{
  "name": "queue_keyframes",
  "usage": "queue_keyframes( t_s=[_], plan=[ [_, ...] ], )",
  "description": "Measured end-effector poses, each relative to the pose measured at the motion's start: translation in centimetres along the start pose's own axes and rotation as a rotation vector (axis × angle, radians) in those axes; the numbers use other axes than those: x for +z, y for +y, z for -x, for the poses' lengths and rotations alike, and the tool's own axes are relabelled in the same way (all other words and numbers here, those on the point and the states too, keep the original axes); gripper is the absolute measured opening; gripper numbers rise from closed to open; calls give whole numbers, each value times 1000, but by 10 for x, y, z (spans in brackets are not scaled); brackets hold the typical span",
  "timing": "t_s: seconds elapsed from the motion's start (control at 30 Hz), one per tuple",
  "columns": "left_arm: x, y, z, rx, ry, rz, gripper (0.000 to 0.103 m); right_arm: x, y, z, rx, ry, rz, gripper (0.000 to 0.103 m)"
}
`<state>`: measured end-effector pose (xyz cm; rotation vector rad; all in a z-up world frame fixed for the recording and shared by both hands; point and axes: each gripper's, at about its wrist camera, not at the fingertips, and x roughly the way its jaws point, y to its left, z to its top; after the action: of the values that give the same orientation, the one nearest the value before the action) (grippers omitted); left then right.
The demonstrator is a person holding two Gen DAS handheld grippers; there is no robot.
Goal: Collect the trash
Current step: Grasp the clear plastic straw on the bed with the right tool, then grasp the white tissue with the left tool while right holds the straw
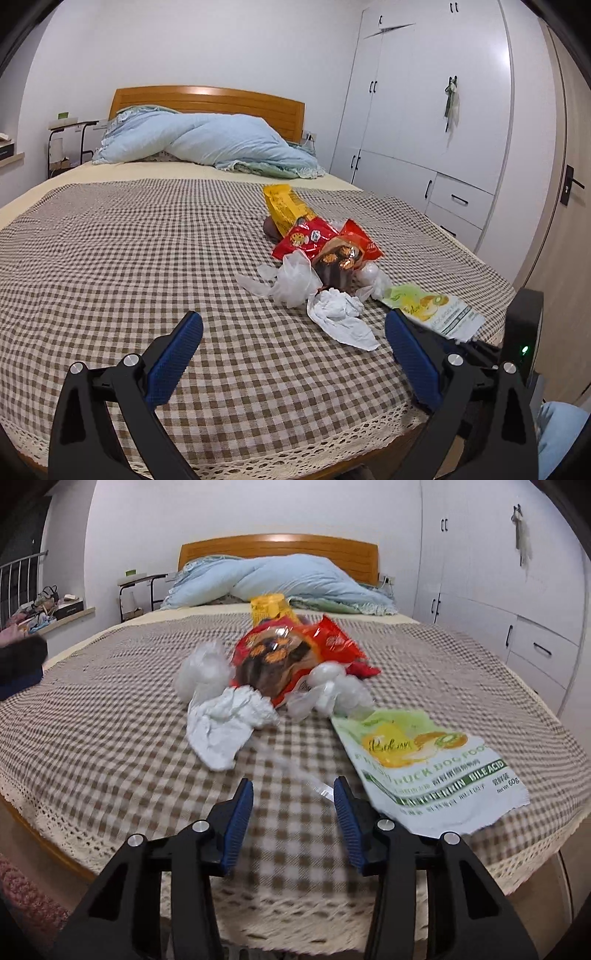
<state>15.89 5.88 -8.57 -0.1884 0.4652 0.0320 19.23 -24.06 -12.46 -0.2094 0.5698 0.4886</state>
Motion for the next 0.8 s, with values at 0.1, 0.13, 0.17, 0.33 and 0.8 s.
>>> queue_keyframes(
  t_s=[0.1,0.13,0.17,0.33,0.8],
  plan=[
    [0,0,-7,3,23,6,96,4,-5,-3,6,-2,15,45],
    [0,1,-10,4,30,8,96,6,-6,-9,10,11,30,45],
    [0,1,-12,5,39,10,96,6,-7,-12,6,17,45,45],
    [-1,-2,-23,1,67,9,96,6,-19,-35,87,87,44,36],
    [-8,-9,-42,2,107,-7,96,4,-10,10,150,-37,9,6]
  ],
)
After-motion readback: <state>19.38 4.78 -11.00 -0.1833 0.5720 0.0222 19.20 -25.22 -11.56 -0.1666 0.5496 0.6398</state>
